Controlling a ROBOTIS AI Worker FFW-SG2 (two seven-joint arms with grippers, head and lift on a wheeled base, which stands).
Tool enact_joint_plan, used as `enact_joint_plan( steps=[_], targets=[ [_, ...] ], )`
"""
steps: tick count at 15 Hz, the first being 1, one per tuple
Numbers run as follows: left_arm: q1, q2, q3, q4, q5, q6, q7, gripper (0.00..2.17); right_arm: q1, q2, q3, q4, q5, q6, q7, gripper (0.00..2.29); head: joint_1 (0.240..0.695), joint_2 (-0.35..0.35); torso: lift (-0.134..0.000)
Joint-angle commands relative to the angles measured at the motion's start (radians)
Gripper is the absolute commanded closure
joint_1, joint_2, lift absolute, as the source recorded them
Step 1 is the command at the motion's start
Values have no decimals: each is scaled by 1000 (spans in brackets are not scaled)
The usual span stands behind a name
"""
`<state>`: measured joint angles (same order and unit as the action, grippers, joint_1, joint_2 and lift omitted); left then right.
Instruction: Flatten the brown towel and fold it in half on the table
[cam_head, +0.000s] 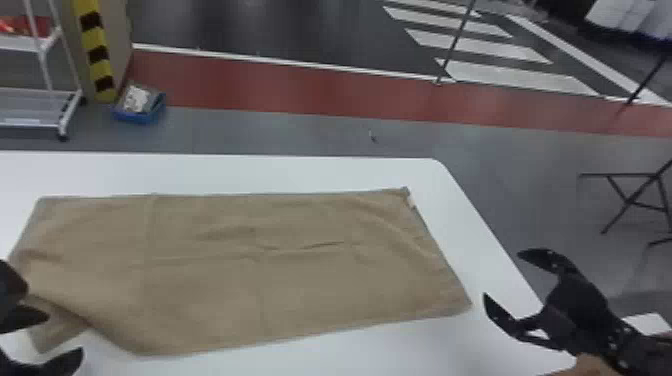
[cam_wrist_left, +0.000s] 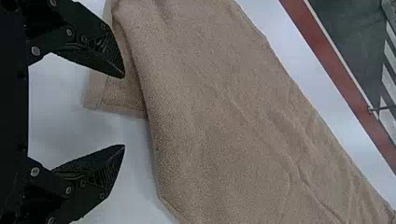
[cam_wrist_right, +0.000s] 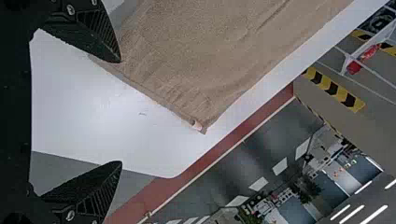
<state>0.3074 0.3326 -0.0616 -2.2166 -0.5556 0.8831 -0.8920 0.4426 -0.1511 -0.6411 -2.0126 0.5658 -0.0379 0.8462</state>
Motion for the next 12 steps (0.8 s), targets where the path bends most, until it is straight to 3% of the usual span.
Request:
enact_joint_plan(
  steps=[1, 2, 10, 11, 12],
  targets=[
    [-8, 5, 2, 12, -1, 3, -7, 441, -1, -1, -2, 0, 2, 3, 1, 110, 695, -305, -128],
    [-10, 6, 5, 18, 0, 3, -7, 610, -1, 1, -2, 0, 2, 3, 1, 110, 695, -305, -128],
    [-13, 13, 22, 23, -20, 3, -39, 755, -18, -10, -2, 6, 29, 13, 1, 110, 695, -294, -128],
    [-14, 13, 22, 23, -21, 3, -42, 1096, -24, -15, 0, 6, 46, 16, 1, 110, 695, -292, -128],
    [-16, 13, 23, 23, -21, 3, -47, 1153, -28, -18, 9, 8, 66, 16, 1, 110, 695, -293, -128]
  ],
)
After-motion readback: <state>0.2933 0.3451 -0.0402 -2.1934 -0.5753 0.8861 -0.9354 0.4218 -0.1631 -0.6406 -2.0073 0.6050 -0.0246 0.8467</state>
